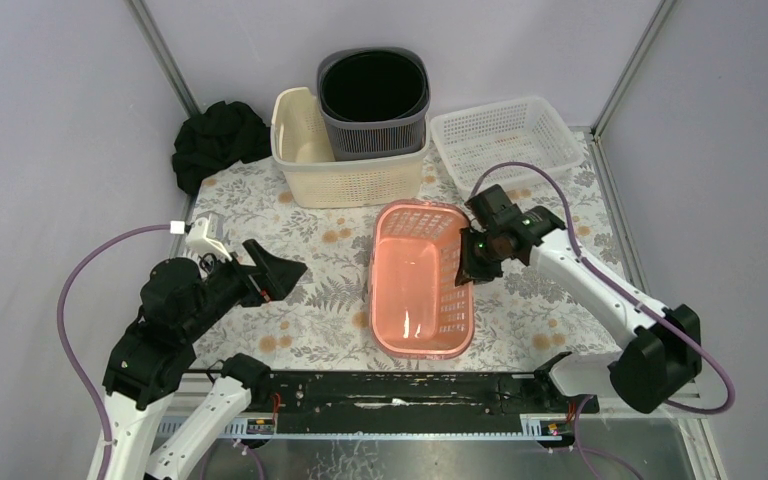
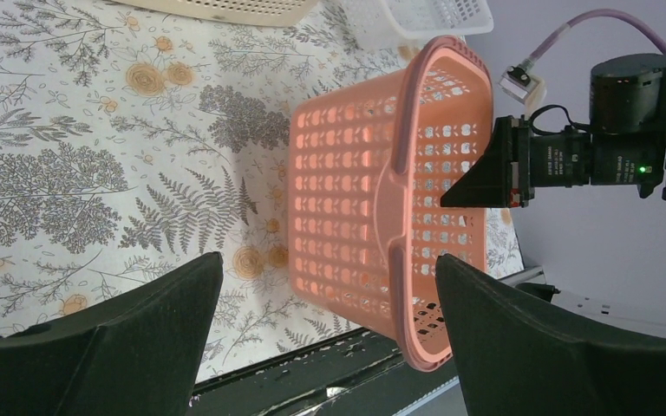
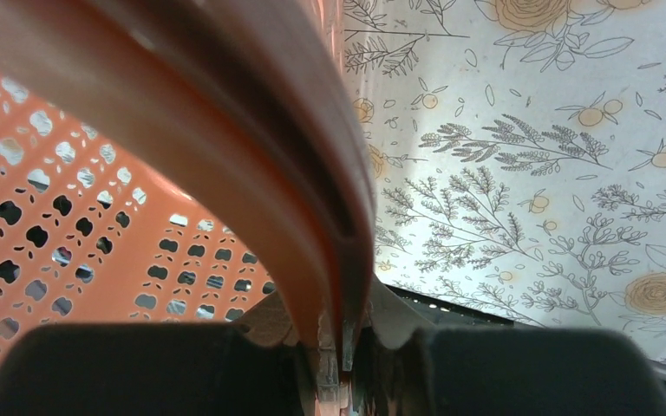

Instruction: Turn the large container upside down

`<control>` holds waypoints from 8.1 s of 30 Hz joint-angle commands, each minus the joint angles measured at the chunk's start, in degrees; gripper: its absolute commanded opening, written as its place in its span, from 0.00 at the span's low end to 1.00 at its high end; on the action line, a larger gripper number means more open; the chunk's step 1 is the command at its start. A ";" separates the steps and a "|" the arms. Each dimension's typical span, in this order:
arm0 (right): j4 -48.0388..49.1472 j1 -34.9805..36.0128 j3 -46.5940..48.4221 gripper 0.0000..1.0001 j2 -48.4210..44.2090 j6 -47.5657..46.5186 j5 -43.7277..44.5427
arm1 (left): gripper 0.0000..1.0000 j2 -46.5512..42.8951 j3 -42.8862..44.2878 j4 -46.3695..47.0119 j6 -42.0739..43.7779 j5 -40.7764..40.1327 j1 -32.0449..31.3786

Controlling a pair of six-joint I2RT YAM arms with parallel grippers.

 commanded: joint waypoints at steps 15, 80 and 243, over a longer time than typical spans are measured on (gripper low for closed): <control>-5.00 3.66 15.13 0.91 6.32 -1.42 7.88 | 1.00 2.96 -1.96 -0.81 1.03 -5.28 -0.13; -11.93 26.44 50.77 0.16 44.09 13.17 28.54 | 1.00 5.43 4.57 -5.29 2.90 -2.83 -0.16; 86.71 20.78 -3.18 0.56 37.46 39.54 -15.17 | 1.00 0.76 14.83 -11.22 -1.90 -7.35 -0.15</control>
